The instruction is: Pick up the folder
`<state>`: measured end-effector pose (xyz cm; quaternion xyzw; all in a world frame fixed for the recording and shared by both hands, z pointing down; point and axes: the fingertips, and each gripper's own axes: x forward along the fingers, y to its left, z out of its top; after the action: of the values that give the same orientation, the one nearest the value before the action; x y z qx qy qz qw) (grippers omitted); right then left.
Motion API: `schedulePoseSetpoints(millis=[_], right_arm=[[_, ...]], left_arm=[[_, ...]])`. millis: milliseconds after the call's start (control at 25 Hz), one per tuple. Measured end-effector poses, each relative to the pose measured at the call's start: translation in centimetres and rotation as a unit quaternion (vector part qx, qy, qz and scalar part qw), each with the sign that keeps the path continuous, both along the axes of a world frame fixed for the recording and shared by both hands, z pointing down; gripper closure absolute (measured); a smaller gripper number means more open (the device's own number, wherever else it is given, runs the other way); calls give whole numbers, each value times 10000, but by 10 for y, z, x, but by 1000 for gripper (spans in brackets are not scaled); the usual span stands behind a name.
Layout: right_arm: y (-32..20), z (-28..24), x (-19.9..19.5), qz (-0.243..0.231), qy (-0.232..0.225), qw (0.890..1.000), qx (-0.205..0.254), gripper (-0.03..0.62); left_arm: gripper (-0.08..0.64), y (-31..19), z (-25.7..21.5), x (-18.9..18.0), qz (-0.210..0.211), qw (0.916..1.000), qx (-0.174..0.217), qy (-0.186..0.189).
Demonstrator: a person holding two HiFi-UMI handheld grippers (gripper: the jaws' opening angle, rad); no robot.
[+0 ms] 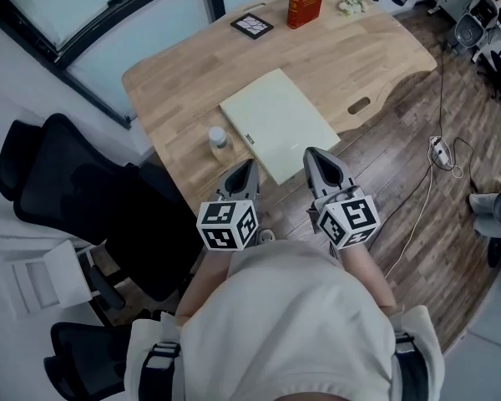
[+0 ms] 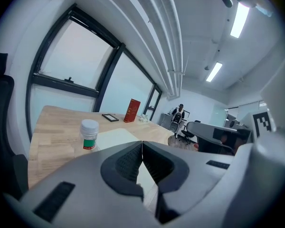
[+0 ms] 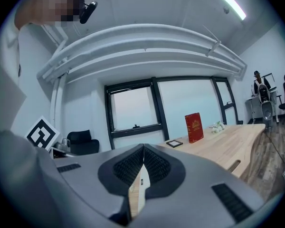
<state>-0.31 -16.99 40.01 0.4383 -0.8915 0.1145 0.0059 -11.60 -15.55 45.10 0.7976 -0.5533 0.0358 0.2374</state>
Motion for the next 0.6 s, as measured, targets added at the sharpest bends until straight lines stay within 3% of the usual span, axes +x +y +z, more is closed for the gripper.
schedulePoseSetpoints(millis=[280,600], right_arm=[[-7,8,4,226,1,9997,-97,573],[-5,25,12,350,-354,9977,-463,572]], left_arm=[[538,-10,4,2,225,9997,-23,4],[538,-8,8,3,303,9995,-92,38]])
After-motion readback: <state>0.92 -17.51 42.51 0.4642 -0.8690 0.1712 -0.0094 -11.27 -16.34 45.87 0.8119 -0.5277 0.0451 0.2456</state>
